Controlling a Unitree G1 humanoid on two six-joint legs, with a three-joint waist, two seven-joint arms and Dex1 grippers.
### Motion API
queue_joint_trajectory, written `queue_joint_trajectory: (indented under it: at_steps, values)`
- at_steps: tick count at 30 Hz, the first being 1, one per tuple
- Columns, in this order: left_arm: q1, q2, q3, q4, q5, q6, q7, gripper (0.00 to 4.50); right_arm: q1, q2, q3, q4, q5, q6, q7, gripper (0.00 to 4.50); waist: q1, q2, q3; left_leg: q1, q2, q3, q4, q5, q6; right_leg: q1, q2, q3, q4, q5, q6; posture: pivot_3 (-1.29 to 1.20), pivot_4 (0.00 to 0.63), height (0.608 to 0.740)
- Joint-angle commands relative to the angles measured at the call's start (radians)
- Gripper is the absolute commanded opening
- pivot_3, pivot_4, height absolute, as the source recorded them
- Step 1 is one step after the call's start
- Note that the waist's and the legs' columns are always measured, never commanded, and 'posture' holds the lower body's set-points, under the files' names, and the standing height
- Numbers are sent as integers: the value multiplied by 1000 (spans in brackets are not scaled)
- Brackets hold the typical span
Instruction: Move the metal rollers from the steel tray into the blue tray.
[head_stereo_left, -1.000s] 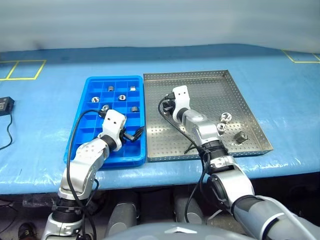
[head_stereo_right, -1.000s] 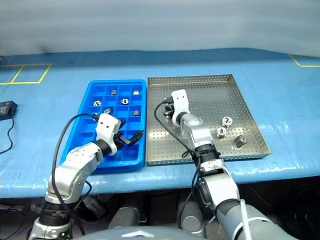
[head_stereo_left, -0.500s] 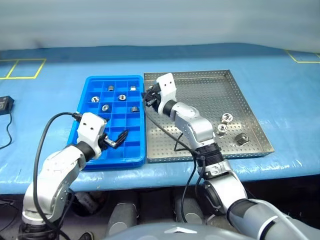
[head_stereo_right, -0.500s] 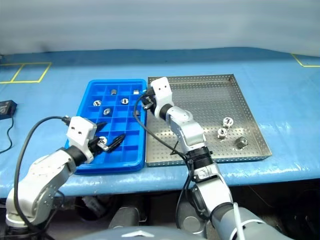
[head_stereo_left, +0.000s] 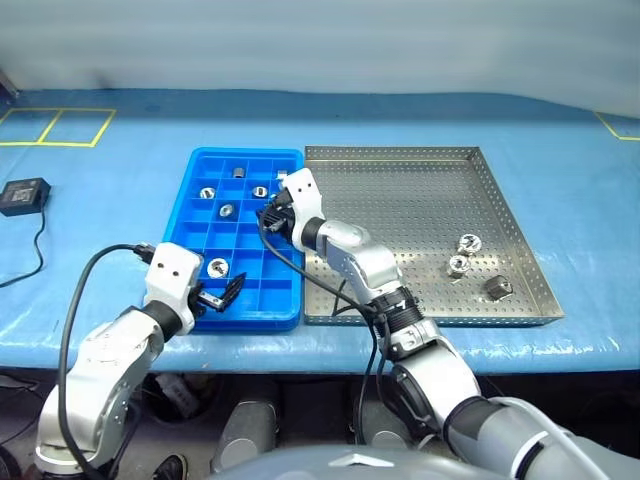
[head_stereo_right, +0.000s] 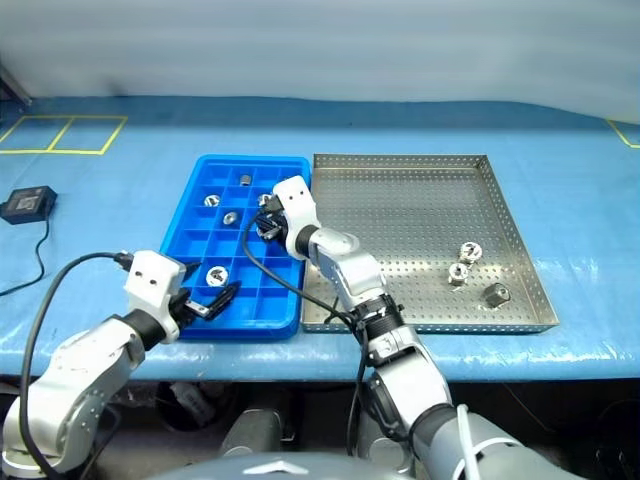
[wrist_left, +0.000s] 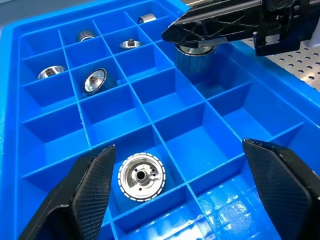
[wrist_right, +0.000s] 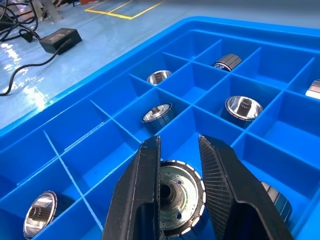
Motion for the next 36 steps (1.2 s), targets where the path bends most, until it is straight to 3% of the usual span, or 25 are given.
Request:
queue_joint_trajectory:
  at_steps: [1, 15, 21, 32, 36]
  values:
    - [-3, 1, -1, -49, -2, 0, 10, 4406, -44, 41, 5, -4, 8, -36, 10, 840, 0, 0, 0, 0, 0, 0, 0, 0, 0, 0, 0, 0, 0, 0, 0, 32, 150, 740]
    - [-20, 1, -18, -27, 3, 6, 28, 4406, -52, 62, 50, 31, -2, -55, 9, 840, 6, 0, 0, 0, 10, 0, 0, 2, -3, -1, 11, 0, 0, -1, -5, 26, 150, 740]
    - [-26, 0, -30, -15, 7, 1, 28, 4406, -50, 65, 44, 16, 10, -79, -2, 2797, 6, 0, 0, 0, 11, 0, 0, 2, -4, -2, 12, 0, 1, 0, -8, 22, 150, 740]
    - [-65, -7, -75, 28, 11, -11, 19, 4406, -20, 27, -18, -140, 50, -33, -61, 2797, 4, 0, 0, -1, 11, 0, 0, 2, -4, -3, 12, 0, 1, 1, -10, -33, 150, 740]
    - [-100, -9, -116, 50, 6, -23, 3, 4406, 45, -52, -15, -273, 10, 15, -90, 2797, 3, 0, 0, -2, 11, 0, 0, 2, -4, -4, 12, 0, 0, 1, -10, -51, 150, 740]
